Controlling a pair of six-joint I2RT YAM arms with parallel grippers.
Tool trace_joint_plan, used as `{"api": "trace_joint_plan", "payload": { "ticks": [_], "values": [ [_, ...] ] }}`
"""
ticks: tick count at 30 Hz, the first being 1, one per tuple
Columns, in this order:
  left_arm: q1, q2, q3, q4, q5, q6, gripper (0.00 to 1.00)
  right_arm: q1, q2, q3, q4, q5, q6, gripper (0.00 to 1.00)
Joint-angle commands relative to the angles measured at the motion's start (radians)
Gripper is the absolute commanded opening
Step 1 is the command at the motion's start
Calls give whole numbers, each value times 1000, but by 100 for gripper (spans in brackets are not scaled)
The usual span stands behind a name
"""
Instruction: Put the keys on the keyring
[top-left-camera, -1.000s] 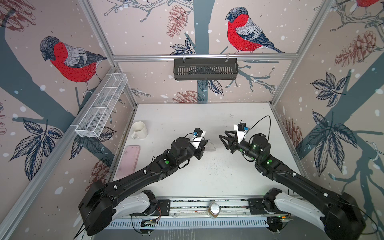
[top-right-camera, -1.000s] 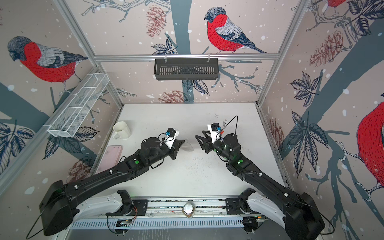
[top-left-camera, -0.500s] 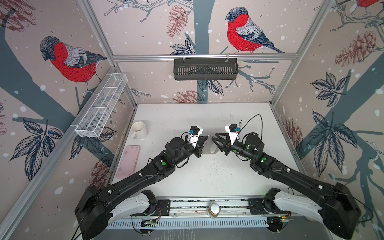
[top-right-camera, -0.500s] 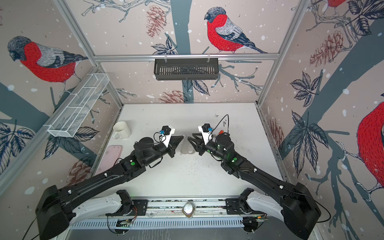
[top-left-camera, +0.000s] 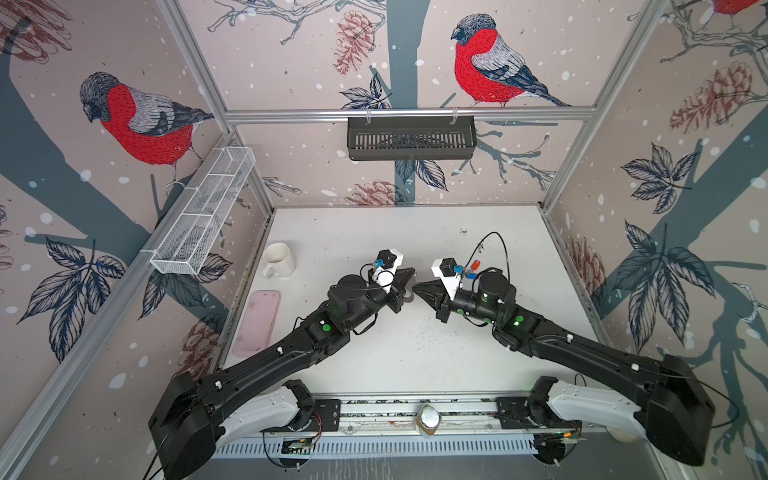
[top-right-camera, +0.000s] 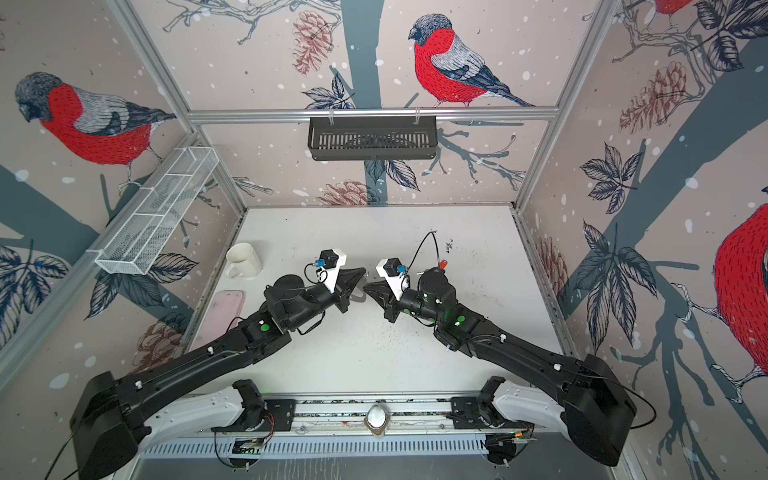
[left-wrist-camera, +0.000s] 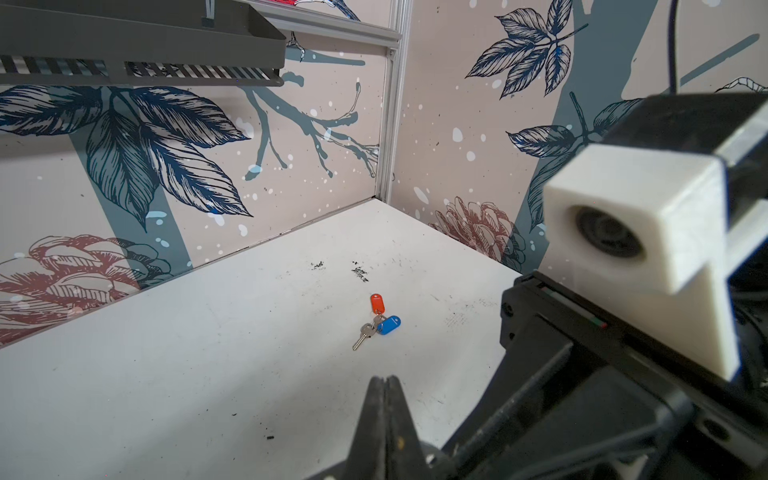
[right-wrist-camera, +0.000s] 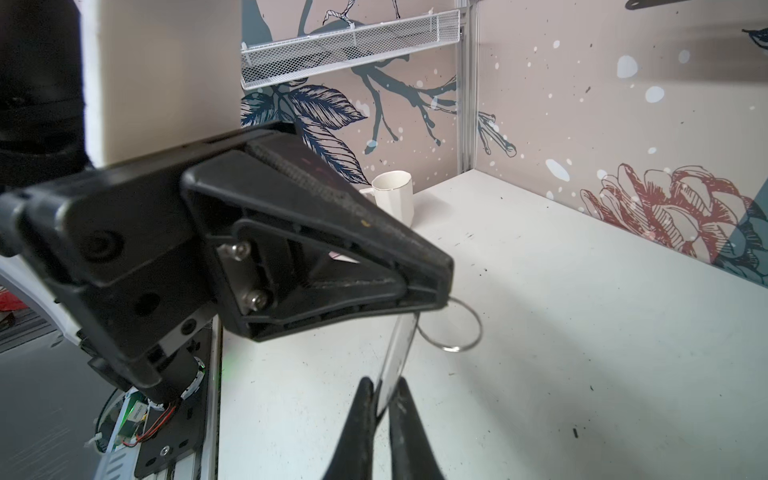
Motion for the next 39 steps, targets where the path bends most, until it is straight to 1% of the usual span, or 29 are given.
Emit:
{"api": "trace_joint_plan", "payload": {
  "ticks": [1, 4, 6, 7, 9, 10, 15, 17, 19, 21, 22, 24, 27, 29, 32, 34, 39],
  "values": [
    [3, 2, -5, 65, 22, -7, 0, 15, 8, 18, 25, -61, -45, 15],
    [3, -5, -13, 72, 25, -10, 0, 15, -3, 5, 40, -57, -47, 24],
    [3, -8, -19, 77, 24, -12, 0, 16, -10, -2, 43, -49, -47, 25],
    [3, -10, -20, 77, 24, -12, 0, 15, -17, -3, 42, -43, -47, 21],
    [3, -12, -25, 77, 22, -13, 0, 15, -24, -6, 40, -16, -44, 7],
    [3, -15, -25, 75, 18, -13, 0, 15, -27, -6, 34, -4, -47, 3],
    [3, -27, -40, 50, -27, -17, 0, 11, -35, -4, -19, 47, -56, 3],
    [3, -42, -56, 34, -93, -37, 0, 5, -35, -14, -24, 82, -41, 4],
    [4, -58, -70, -8, -149, -56, 0, -6, -29, -19, -53, 82, -33, 4],
    [4, -73, -76, -64, -197, -83, 0, -9, -26, -30, -67, 97, -23, 8],
    [4, -80, -77, -94, -221, -100, 3, -12, -22, -35, -71, 107, -16, 10],
    [3, -87, -75, -162, -259, -130, 4, -22, -7, -36, -91, 117, -5, 17],
    [3, -100, -74, -264, -324, -189, 9, -28, 37, -30, -121, 137, 11, 20],
    [4, -109, -79, -320, -385, -247, 13, -28, 80, -28, -126, 137, 32, 21],
    [11, -116, -95, -402, -488, -371, 19, -24, 165, -26, -110, 142, 87, 21],
    [28, -118, -118, -442, -509, -451, 23, -16, 219, -23, -91, 150, 119, 21],
    [95, -106, -167, -533, -505, -602, 28, 5, 308, 6, -82, 189, 147, 23]
  ]
}}
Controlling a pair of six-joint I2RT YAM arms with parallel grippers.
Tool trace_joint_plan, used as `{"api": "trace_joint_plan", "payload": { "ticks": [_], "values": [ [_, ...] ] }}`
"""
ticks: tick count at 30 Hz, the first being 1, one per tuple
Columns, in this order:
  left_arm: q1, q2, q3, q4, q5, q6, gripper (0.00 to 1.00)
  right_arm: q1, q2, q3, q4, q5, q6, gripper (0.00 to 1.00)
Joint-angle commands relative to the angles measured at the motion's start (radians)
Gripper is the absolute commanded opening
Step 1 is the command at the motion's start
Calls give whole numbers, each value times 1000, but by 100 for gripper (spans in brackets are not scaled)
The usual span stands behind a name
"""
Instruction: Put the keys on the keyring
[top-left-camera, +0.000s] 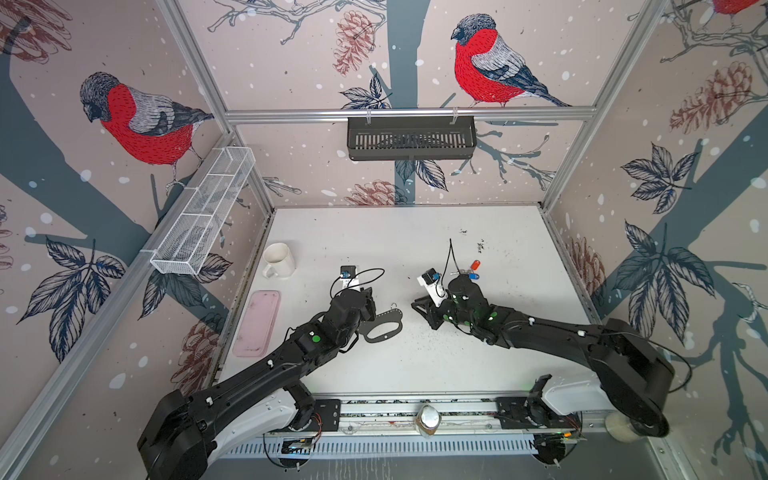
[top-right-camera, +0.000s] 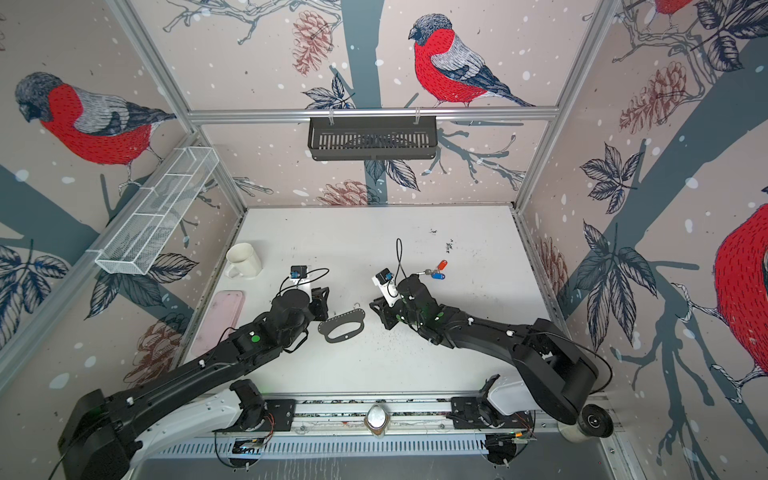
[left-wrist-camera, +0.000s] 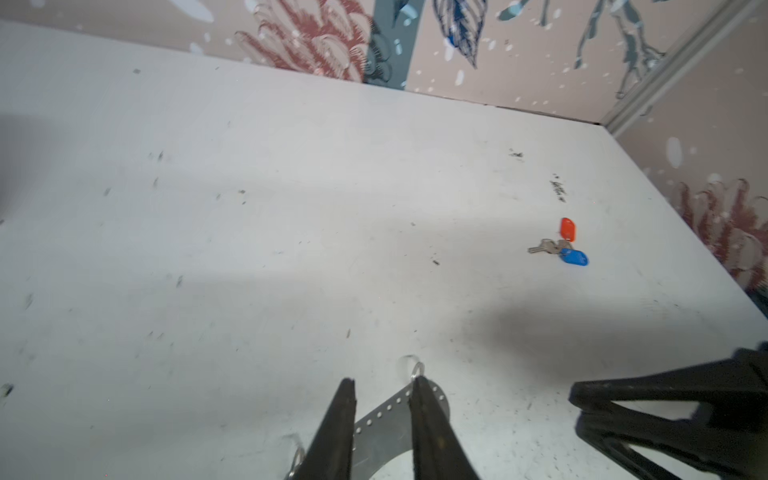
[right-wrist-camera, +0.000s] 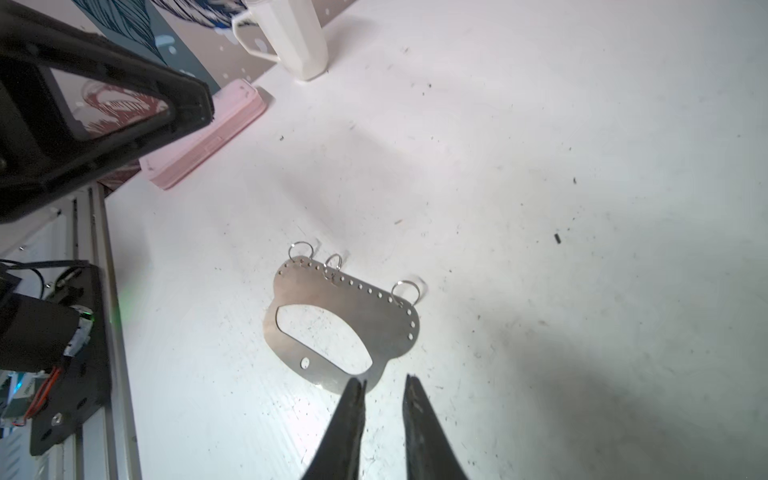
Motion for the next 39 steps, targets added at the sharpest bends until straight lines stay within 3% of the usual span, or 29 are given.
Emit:
{"api": "trace_joint_plan", "payload": {
  "ticks": [1, 6, 9, 19, 39],
  "values": [
    [34, 13, -22, -99, -35, -154, 30, 10, 39, 32, 22, 43, 35, 25],
    [70, 75, -49, -100, 11, -181, 40, 13, 66, 69, -3, 91, 30, 34],
    [90, 138, -55, -59, 52, -174, 40, 13, 63, 76, -9, 110, 30, 39],
    [149, 283, -64, 29, 143, -166, 34, 4, 14, 56, -37, 165, 36, 44],
    [151, 354, -59, 18, 213, -144, 22, -3, 21, 72, -46, 174, 47, 49]
  ]
}}
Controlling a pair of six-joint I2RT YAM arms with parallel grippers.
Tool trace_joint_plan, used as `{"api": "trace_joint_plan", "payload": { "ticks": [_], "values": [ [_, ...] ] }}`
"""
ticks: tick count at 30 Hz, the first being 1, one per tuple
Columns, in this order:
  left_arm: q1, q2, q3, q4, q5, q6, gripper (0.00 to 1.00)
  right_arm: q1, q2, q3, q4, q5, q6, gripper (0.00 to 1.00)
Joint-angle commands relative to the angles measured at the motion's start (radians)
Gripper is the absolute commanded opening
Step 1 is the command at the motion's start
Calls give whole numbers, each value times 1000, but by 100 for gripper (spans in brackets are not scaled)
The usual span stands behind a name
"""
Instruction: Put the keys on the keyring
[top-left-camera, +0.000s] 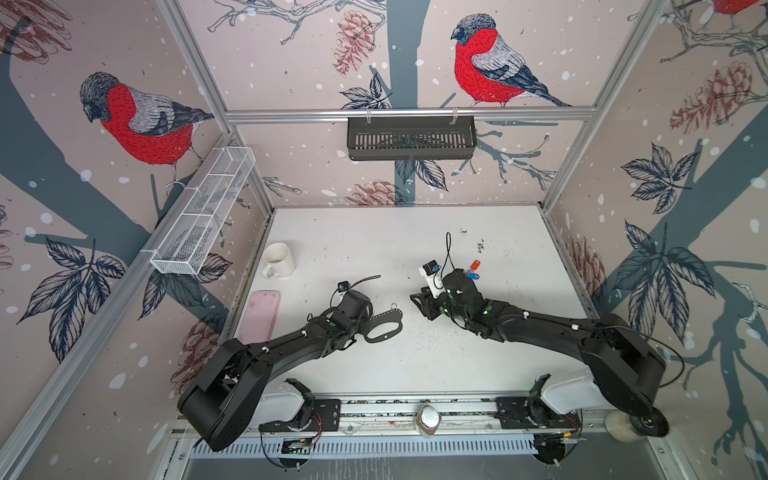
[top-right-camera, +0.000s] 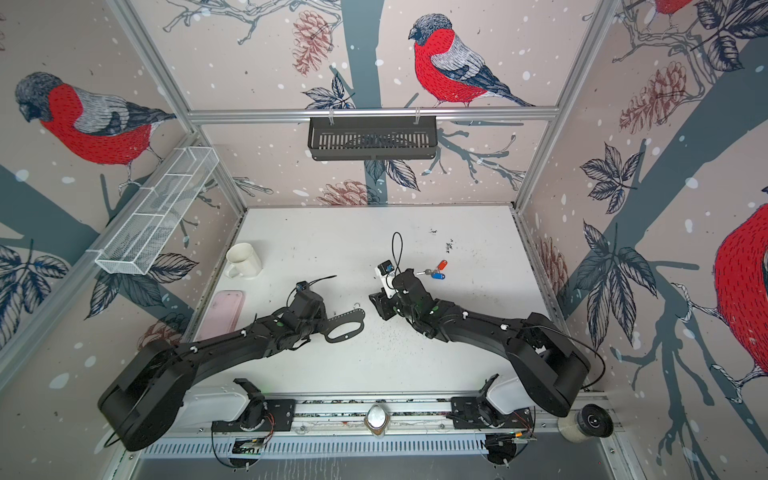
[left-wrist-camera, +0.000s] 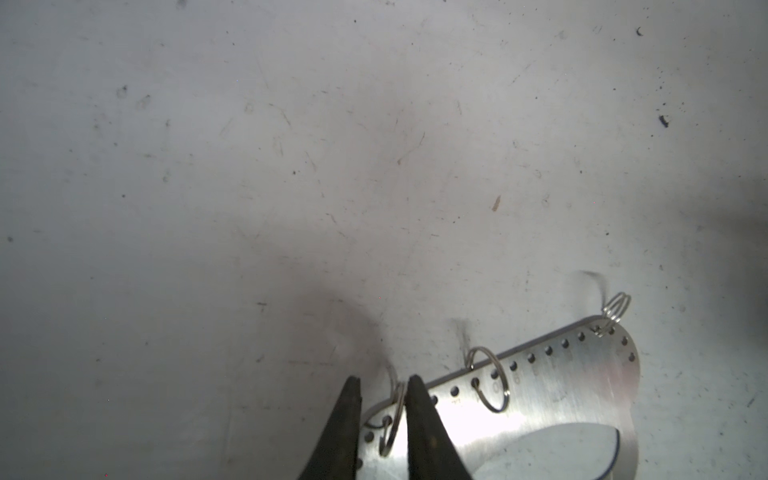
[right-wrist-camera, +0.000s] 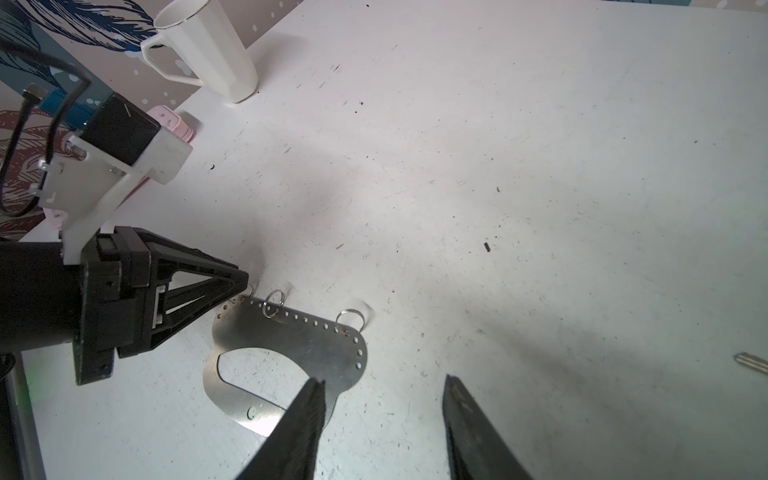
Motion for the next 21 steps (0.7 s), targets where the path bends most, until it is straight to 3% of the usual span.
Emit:
{"api": "trace_joint_plan", "payload": {
  "ticks": [1, 15, 21],
  "values": [
    [2, 9, 8, 8, 9, 9, 21, 1, -4, 6, 3, 14, 13, 49],
    [3, -26, 14, 2, 14, 43, 0, 1, -4, 5, 10, 18, 14, 49],
    [2, -91, 7, 51, 60, 109, 0, 1, -12, 4, 13, 17, 15, 49]
  ]
}}
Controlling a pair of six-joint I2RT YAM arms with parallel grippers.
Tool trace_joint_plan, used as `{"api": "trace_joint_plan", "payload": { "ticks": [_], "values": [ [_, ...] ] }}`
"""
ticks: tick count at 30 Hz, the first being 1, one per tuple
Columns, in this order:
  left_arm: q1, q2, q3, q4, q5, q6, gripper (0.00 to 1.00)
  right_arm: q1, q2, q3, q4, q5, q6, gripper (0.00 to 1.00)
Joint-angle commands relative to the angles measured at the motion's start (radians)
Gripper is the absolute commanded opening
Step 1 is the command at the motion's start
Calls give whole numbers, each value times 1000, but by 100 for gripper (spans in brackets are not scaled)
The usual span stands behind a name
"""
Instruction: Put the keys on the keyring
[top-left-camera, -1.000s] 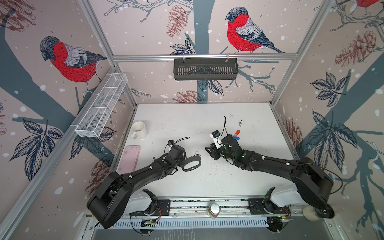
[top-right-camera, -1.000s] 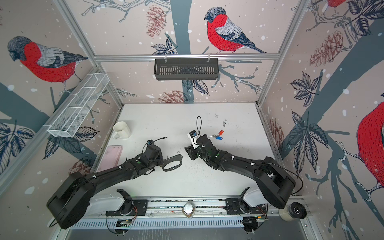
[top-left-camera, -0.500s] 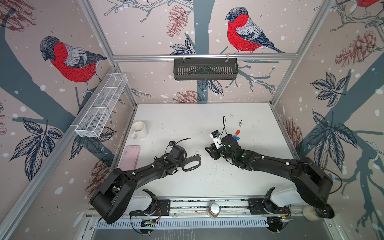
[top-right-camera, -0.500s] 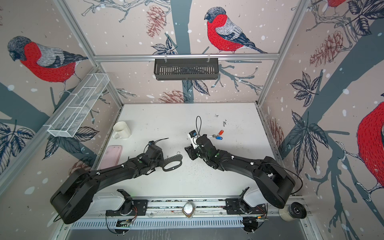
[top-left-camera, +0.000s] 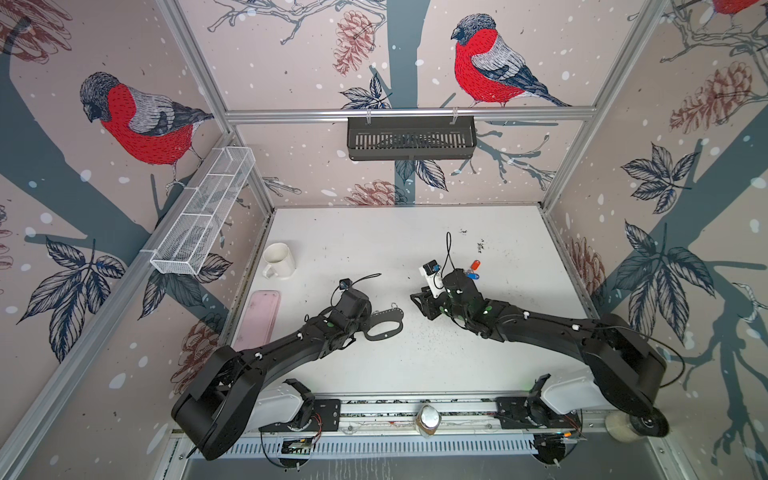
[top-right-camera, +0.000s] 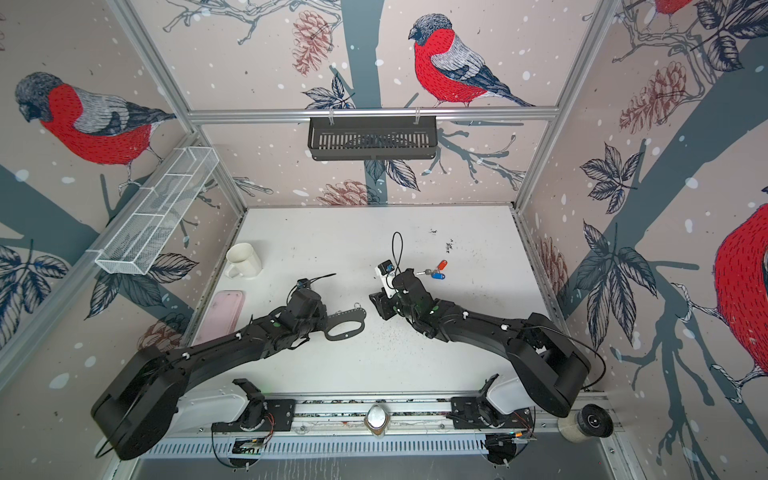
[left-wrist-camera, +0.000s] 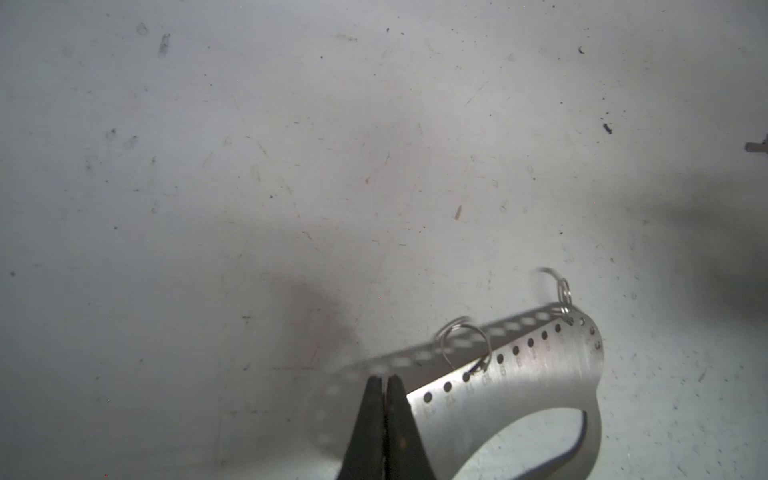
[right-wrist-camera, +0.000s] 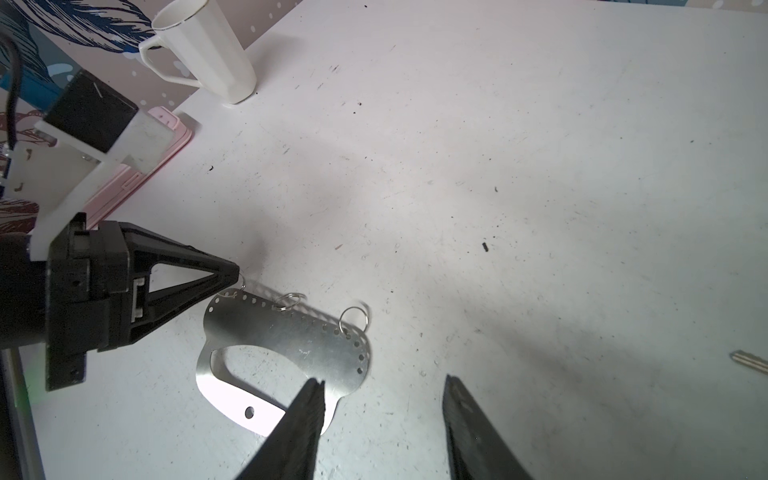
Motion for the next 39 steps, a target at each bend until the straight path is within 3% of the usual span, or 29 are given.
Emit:
{"api": "trace_joint_plan", "payload": {
  "ticks": [1, 14, 28, 35, 39],
  "values": [
    [2, -38, 0, 62, 43, 68, 0, 1, -9, 2, 18, 14, 14, 49],
    [1, -210, 8, 284, 133, 294, 0, 1, -47, 9, 25, 13, 6, 49],
    [0, -253, 40, 553, 366, 459, 0, 0, -104, 31, 54, -15, -7, 51],
    [1, -214, 84, 615, 464, 505, 0, 0, -153, 23, 101, -78, -25, 53],
    [1, -199, 96, 651, 490, 512, 0, 0, -173, 8, 136, -186, -55, 55]
  ]
}}
